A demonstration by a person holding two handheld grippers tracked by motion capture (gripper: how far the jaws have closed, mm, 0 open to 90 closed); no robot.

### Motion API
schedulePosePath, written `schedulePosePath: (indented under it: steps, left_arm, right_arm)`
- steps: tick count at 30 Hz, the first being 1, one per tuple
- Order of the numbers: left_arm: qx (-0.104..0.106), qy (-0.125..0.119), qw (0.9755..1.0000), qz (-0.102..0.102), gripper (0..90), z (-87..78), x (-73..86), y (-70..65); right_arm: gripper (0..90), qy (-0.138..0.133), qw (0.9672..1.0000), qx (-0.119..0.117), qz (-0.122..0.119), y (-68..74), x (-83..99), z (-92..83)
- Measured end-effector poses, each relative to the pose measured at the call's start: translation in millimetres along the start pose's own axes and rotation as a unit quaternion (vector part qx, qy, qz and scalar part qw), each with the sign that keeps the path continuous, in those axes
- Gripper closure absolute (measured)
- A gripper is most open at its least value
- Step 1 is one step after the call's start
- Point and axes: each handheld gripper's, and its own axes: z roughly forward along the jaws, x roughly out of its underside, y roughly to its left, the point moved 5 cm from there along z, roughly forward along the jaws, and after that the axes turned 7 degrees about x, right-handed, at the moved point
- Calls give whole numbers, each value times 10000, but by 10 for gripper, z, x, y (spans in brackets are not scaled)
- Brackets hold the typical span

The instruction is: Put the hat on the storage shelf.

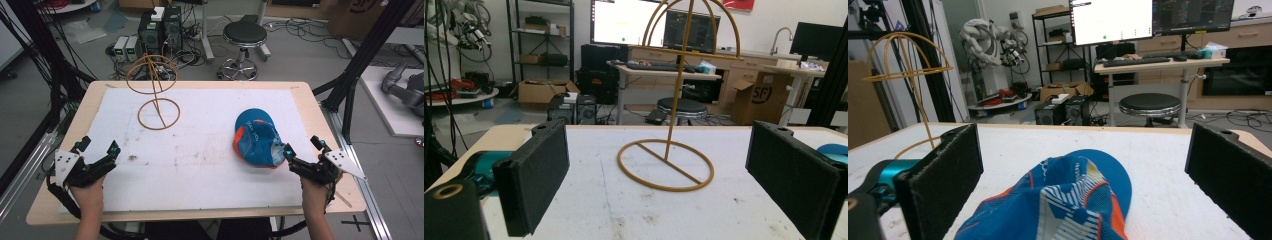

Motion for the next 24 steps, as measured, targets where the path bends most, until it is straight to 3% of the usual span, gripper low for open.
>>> schedulePosePath:
  steps: [3,14,17,21,24]
  left_arm:
    - [-4,0,10000,10,107,-4,-2,-1]
    - [-38,8,10000,19,107,-61,5,13]
    - [-72,-2,10000,-3,107,-92,5,38]
    - [-76,-3,10000,-40,107,-108,7,49]
    - [-71,-12,10000,-31,107,-104,6,36]
  right_arm:
    - [16,82,9999,-13,-102,76,4,70]
    - [17,626,9980,35,9,190,144,330]
    - [18,678,9976,42,-95,218,162,362]
    - [34,800,9953,60,-541,306,224,426]
    - [34,910,9935,111,-669,341,275,466]
